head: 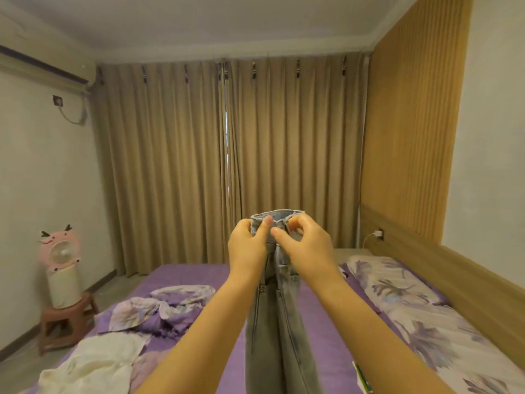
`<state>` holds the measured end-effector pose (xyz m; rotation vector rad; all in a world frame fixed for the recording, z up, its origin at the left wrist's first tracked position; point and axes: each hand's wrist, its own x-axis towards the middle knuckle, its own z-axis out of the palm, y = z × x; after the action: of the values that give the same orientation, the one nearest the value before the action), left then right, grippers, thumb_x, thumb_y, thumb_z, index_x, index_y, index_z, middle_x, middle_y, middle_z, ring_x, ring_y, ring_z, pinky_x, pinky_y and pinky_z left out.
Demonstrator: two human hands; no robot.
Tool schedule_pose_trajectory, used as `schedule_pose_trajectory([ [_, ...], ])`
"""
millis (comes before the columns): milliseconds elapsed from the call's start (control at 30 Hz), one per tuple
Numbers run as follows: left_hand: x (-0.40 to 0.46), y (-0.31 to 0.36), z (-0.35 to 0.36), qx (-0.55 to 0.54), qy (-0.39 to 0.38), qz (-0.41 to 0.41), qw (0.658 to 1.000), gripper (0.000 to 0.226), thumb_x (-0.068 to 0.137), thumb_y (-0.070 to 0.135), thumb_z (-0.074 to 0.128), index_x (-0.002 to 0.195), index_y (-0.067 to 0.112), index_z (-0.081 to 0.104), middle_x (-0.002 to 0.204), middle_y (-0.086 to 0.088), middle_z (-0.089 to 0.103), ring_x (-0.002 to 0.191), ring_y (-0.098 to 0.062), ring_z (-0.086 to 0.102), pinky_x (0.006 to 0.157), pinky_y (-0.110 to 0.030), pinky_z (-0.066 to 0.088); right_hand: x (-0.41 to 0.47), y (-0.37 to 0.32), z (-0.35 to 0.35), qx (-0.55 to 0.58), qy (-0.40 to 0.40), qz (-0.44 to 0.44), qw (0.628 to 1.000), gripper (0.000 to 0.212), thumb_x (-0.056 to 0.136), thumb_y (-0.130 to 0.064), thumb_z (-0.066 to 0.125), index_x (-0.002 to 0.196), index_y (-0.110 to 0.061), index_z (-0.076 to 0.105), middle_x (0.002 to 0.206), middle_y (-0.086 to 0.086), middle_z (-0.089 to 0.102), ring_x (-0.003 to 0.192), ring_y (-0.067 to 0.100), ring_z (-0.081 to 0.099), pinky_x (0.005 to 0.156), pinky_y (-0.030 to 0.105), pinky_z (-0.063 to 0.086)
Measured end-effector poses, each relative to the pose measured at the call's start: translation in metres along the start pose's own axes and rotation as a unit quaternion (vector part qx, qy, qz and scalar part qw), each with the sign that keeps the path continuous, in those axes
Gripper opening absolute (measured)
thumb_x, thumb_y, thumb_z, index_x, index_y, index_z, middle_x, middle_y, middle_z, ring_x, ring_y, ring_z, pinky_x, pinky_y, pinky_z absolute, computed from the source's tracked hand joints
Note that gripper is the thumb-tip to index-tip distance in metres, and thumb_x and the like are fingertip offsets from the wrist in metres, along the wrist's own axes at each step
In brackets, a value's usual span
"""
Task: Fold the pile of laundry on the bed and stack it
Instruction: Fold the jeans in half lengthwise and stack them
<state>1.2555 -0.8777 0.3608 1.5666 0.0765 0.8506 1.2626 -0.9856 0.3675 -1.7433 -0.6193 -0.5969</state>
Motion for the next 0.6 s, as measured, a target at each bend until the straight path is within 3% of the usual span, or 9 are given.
schedule_pose_trajectory([
  [100,0.007,0.002,-0.004,-0.069,-0.037,-0.053,0.996,0.045,0.095,0.042,0.052,0.092,0.0,0.067,0.091,-0.023,0.069,0.082,-0.028,0.065,0.077,-0.048,0.054,0.001,-0.003,0.009,0.02,-0.04,-0.016,0.999,0.018,0.095,-0.018,0.052,0.091,-0.014,0.069,0.095,-0.012,0.064,0.088,-0.012,0.056,0.07,0.003,0.039],
  [167,0.012,0.003,-0.012,-0.139,-0.1,-0.101,0.98,0.061,0.084,0.061,0.055,0.097,0.003,0.07,0.094,-0.017,0.072,0.088,-0.028,0.069,0.082,-0.048,0.056,0.005,0.001,0.008,0.021,-0.089,-0.023,0.996,0.028,0.098,-0.009,0.045,0.111,-0.013,0.068,0.124,-0.014,0.054,0.115,-0.016,0.043,0.091,-0.002,0.03],
  [200,0.015,0.002,-0.016,-0.13,-0.132,-0.091,0.979,0.065,0.077,0.063,0.062,0.103,0.004,0.068,0.099,-0.014,0.071,0.092,-0.028,0.068,0.085,-0.049,0.055,0.008,0.005,0.006,0.02,-0.121,-0.023,0.992,0.033,0.097,-0.004,0.043,0.121,-0.013,0.064,0.139,-0.01,0.045,0.129,-0.006,0.036,0.103,0.007,0.029],
  [267,0.016,0.0,-0.022,-0.094,-0.164,-0.028,0.982,0.042,0.081,0.042,0.07,0.107,0.008,0.067,0.101,-0.01,0.073,0.096,-0.024,0.069,0.085,-0.042,0.056,0.011,0.013,0.005,0.021,-0.153,-0.032,0.987,0.04,0.094,0.003,0.045,0.127,-0.015,0.059,0.151,-0.003,0.033,0.137,0.008,0.032,0.111,0.032,0.034],
  [333,0.02,-0.002,-0.029,-0.089,-0.154,0.004,0.984,0.02,0.09,0.022,0.063,0.105,0.01,0.067,0.101,-0.01,0.073,0.095,-0.022,0.069,0.082,-0.035,0.057,0.013,0.022,0.006,-0.048,-0.097,-0.08,0.991,0.039,0.091,-0.01,0.06,0.128,-0.021,0.056,0.148,-0.002,0.037,0.136,0.009,0.03,0.111,0.038,0.033],
  [433,0.033,-0.003,-0.041,-0.137,-0.148,-0.029,0.979,0.021,0.095,0.018,0.055,0.108,0.004,0.064,0.103,-0.017,0.07,0.093,-0.028,0.067,0.083,-0.041,0.056,0.02,0.042,0.005,-0.109,-0.015,-0.071,0.991,0.073,0.081,-0.037,0.071,0.143,-0.022,0.036,0.148,-0.006,0.034,0.138,0.01,0.023,0.114,0.032,0.024],
  [533,0.049,-0.004,-0.056,-0.147,-0.163,-0.031,0.975,0.022,0.097,0.02,0.052,0.107,0.005,0.063,0.096,-0.012,0.072,0.085,-0.021,0.069,0.073,-0.033,0.059,0.02,0.062,0.006,0.093,-0.064,0.058,0.992,0.097,0.074,-0.04,0.072,0.15,-0.026,0.014,0.146,-0.013,0.028,0.134,0.002,0.03,0.109,0.025,0.03],
  [600,0.059,-0.007,-0.064,-0.14,-0.172,-0.02,0.975,0.019,0.097,0.022,0.051,0.103,0.008,0.063,0.091,-0.007,0.072,0.08,-0.018,0.069,0.069,-0.03,0.058,0.016,0.077,0.011,0.218,-0.118,0.109,0.963,0.09,0.073,-0.035,0.07,0.148,-0.024,0.023,0.142,-0.005,0.045,0.122,0.004,0.051,0.101,0.026,0.044],
])
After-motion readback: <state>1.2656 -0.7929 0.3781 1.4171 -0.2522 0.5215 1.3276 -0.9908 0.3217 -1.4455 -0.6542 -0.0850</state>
